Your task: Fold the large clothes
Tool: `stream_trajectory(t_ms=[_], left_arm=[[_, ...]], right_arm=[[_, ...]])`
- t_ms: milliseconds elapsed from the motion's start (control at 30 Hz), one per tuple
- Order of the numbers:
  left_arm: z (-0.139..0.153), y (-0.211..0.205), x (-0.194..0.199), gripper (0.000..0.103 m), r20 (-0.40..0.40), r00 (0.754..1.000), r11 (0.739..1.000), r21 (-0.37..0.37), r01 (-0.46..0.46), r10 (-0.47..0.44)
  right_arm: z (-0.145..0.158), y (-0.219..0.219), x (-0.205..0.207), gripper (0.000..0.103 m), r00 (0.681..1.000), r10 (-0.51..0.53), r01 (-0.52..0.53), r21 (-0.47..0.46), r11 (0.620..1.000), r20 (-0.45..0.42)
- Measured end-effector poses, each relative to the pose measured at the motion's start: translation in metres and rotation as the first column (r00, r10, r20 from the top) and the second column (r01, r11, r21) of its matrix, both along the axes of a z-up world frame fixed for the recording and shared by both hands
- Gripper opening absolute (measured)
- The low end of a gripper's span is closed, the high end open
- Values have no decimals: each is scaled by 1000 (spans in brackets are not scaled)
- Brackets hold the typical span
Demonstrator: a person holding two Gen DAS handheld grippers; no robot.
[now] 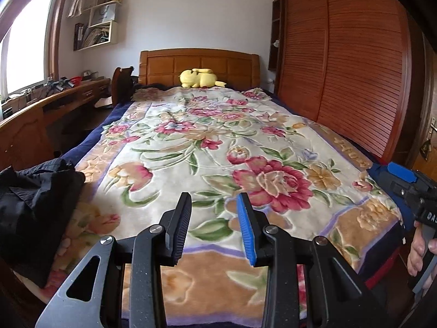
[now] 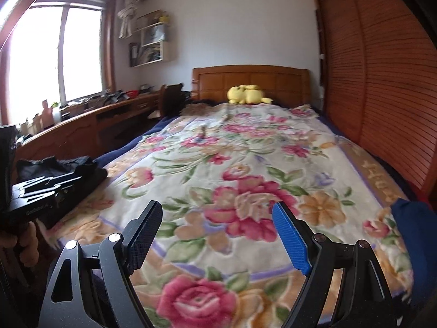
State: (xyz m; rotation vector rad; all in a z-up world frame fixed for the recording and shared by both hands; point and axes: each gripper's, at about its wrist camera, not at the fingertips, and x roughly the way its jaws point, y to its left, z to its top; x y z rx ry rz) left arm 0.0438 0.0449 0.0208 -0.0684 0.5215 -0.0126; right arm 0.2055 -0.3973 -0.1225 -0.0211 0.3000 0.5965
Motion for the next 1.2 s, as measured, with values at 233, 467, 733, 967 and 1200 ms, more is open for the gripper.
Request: stream_trajectory(t_ms=[233, 467, 733, 967, 1200], left_arm=[[3, -17, -6, 36, 7, 1000, 1000, 14, 25, -25], [7, -25, -10, 36, 22, 999, 999, 42, 26, -27], [11, -26, -13, 36, 24, 999, 999, 24, 24, -24], [13, -24, -13, 36, 20, 1000, 999, 25, 20, -21], [14, -24, -14, 36, 21, 1000, 999, 27, 21, -22]], right_arm=[[1, -10, -17, 84, 999, -52, 52, 27, 998, 13], [-6, -7, -20, 84, 998, -58, 58, 30, 998, 12], [-4, -9, -18, 84, 998, -53, 52, 39, 998, 18], [-5, -11, -16, 84, 999, -41, 41, 40, 998, 20], [-5, -13, -15, 84, 999, -41, 40, 40, 998, 18]])
